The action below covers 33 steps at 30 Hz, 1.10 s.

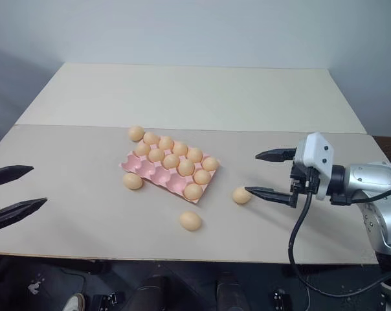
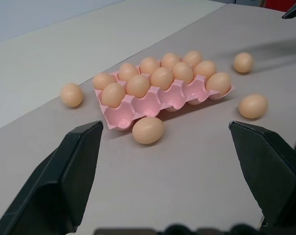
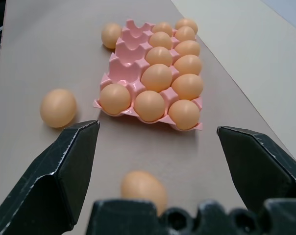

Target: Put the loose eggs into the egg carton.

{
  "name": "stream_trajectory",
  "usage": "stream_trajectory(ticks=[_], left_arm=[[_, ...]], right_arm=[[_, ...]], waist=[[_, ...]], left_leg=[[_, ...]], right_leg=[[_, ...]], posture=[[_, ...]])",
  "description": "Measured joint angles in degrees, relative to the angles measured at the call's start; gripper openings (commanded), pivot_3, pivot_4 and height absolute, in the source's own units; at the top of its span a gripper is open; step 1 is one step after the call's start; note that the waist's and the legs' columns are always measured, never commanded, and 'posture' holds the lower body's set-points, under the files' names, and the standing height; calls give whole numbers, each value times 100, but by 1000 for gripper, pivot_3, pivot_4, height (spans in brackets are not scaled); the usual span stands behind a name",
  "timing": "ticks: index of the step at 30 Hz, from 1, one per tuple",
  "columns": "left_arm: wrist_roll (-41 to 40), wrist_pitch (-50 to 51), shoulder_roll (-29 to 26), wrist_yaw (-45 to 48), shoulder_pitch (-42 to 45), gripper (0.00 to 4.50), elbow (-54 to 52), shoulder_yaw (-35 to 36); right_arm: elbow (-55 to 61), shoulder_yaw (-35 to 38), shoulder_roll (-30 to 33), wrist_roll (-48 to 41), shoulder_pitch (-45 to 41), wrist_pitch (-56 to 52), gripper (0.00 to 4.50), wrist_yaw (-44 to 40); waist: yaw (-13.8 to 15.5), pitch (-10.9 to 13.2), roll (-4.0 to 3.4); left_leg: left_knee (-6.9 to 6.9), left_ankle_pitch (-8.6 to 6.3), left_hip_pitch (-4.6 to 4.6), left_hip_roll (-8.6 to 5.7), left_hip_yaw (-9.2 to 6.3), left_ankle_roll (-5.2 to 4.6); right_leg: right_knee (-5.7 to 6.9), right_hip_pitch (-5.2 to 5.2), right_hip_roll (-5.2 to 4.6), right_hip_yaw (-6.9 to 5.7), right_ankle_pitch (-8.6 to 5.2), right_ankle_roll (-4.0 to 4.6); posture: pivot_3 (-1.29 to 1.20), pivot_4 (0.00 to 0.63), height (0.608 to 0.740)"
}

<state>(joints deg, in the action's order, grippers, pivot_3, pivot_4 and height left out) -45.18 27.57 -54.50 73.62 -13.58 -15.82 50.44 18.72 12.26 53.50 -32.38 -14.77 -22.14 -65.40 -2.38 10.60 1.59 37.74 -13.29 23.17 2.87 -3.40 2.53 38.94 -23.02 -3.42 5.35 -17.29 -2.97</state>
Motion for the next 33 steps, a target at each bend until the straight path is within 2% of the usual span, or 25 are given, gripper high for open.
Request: stream_trajectory(ticks=[9,15,20,27,33], left_arm=[[-22,35,0,-8,212,4466,-35,-357],[-104,41,0,-49,564,4466,-129,-681],[-138,34,42,-49,662,4466,-238,-1120],[-149,43,17,20,730,4466,-208,-1327],[-147,43,-26,120,851,4466,-145,-1441]], right_arm=[[137,101,9,16,218,-31,4500,122],[88,103,230,42,122,63,4500,-74],[-104,-47,399,436,60,377,4500,-297],[-696,-1327,407,1596,-753,1093,4500,-570],[-1341,-2384,35,2511,-1332,1841,4500,-813]], waist=[[-16,0,0],[-12,0,0],[-15,0,0],[-45,1,-2],[-25,1,-3]], left_leg=[[0,0,-1,0,1,0],[0,0,-2,0,1,0],[0,0,-1,0,2,0],[0,0,-3,1,3,0],[1,0,1,-1,3,0]], right_leg=[[1,0,1,1,0,0],[0,2,1,2,0,0],[0,0,1,2,0,0],[2,-2,2,4,0,0],[2,-4,0,4,0,0]], posture=[[0,150,740],[0,150,740],[0,150,740],[0,150,740],[0,150,740]])
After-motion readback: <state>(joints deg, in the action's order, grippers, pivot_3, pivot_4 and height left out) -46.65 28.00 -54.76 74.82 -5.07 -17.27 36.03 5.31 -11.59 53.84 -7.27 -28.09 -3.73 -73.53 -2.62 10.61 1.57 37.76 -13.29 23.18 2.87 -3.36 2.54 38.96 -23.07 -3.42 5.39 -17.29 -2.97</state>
